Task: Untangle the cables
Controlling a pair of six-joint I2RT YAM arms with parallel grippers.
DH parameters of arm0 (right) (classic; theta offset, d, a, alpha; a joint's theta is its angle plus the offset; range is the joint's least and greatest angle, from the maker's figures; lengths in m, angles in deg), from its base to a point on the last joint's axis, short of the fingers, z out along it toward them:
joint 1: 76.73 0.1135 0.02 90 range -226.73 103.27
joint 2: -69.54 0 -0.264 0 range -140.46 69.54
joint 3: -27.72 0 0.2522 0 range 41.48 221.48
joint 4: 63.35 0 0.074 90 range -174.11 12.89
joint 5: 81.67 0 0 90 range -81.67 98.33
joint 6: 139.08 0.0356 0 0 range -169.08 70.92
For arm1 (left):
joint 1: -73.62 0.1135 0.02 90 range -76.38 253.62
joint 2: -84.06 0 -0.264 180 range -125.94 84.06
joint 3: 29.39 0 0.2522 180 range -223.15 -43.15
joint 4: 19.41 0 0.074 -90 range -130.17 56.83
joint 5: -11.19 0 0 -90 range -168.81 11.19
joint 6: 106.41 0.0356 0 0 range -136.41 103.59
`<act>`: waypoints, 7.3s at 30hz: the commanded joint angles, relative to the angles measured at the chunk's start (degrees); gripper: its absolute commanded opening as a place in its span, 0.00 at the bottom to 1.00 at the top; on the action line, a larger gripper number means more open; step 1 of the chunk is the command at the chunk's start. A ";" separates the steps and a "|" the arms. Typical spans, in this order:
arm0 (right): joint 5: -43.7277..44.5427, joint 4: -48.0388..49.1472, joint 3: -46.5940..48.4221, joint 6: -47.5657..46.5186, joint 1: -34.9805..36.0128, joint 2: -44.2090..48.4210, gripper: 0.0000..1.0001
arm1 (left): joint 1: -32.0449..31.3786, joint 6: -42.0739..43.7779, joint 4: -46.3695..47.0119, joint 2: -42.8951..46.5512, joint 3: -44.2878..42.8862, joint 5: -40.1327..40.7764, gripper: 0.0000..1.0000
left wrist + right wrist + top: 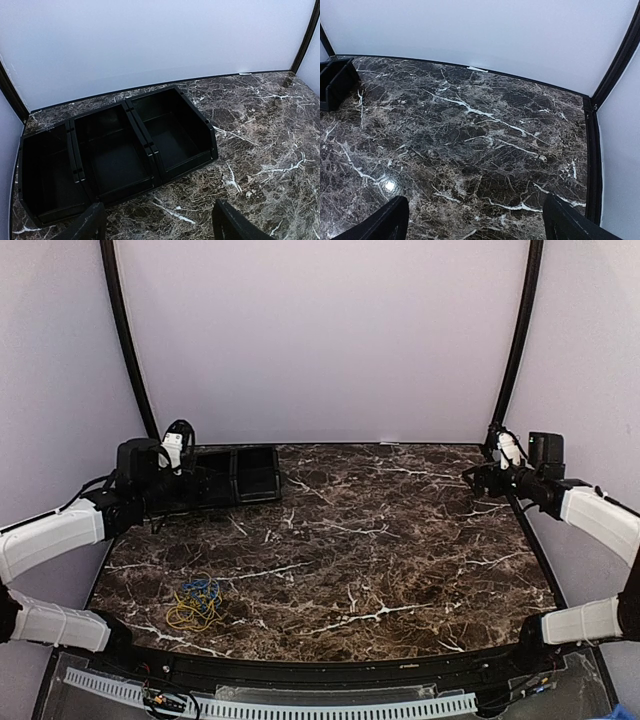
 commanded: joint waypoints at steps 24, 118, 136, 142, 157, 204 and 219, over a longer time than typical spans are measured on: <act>-24.99 8.58 -6.21 -13.33 -3.12 -2.95 0.97 | -14.48 -27.41 -41.52 -2.83 -10.46 -3.67 0.84; -12.78 -5.48 1.21 -29.07 34.45 -19.60 0.85 | -26.64 -30.22 -32.65 -23.53 -15.22 -13.10 0.10; -15.50 -9.03 15.53 -20.98 36.78 -20.66 0.83 | -26.67 -20.39 -26.25 -10.15 -15.65 -13.27 0.00; -14.99 -12.80 25.61 -18.34 42.89 -25.14 0.83 | -26.70 -21.25 -22.75 -5.33 -12.44 -13.10 0.00; -13.77 -3.67 38.10 -6.97 54.18 -40.84 0.82 | -26.73 -26.70 -13.31 1.94 -2.32 -10.89 0.00; -14.33 7.86 36.59 9.58 55.32 -61.14 0.31 | -26.69 -6.94 -37.86 -3.00 -69.81 7.57 0.00; -14.76 -7.51 31.99 -11.23 54.40 -42.47 0.60 | -26.73 -10.34 -28.29 4.67 -43.09 9.34 0.00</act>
